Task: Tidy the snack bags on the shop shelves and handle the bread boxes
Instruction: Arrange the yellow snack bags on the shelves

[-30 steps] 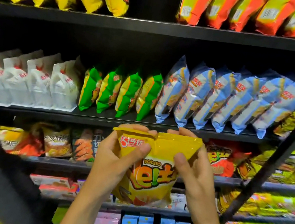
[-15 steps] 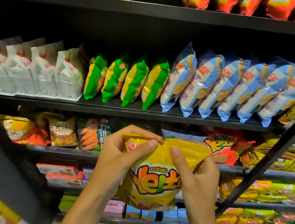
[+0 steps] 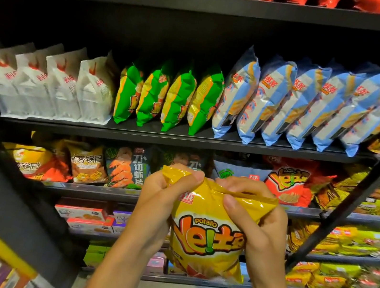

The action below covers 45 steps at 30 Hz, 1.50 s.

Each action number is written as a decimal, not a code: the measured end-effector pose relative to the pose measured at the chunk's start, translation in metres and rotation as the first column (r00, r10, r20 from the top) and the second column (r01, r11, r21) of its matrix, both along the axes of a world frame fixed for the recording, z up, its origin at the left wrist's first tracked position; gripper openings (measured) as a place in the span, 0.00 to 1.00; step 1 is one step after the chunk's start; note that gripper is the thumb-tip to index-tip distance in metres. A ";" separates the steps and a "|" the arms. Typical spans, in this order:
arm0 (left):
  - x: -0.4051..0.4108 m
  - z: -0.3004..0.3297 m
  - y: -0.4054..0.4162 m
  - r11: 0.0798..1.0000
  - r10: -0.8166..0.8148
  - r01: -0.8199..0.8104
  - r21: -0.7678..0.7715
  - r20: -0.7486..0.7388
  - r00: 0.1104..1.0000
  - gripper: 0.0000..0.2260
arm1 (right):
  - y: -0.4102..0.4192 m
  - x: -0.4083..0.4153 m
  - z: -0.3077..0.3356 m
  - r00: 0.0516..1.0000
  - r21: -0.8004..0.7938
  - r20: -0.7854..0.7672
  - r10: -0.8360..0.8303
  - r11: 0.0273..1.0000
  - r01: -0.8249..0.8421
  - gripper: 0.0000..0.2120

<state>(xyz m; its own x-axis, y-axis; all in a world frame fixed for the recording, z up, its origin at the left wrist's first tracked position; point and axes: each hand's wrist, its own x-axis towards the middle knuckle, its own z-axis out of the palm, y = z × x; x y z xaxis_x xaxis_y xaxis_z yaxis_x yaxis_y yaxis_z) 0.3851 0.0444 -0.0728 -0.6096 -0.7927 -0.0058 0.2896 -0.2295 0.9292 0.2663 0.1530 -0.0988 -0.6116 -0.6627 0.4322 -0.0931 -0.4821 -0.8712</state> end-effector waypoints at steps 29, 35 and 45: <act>-0.033 -0.034 0.001 0.946 0.107 -0.055 -0.318 0.147 0.983 0.22 | 0.001 -0.037 -0.036 0.991 0.306 0.100 0.089 0.945 -0.116 0.33; -0.032 -0.040 -0.025 0.934 -0.125 0.178 -0.309 0.184 0.975 0.33 | -0.012 -0.042 -0.043 0.972 0.288 0.230 -0.048 0.957 -0.021 0.24; -0.036 -0.049 -0.026 0.857 -0.047 0.233 -0.460 0.380 0.924 0.24 | -0.011 -0.042 -0.037 0.982 0.243 0.165 -0.093 0.969 0.051 0.27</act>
<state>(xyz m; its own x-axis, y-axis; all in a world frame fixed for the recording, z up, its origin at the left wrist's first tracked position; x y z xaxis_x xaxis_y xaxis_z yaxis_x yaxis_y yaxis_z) 0.3495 0.0188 -0.1213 -0.7462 -0.6533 0.1283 -0.0681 0.2665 0.9614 0.2247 0.1421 -0.1360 -0.7129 -0.6848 0.1512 0.0429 -0.2578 -0.9652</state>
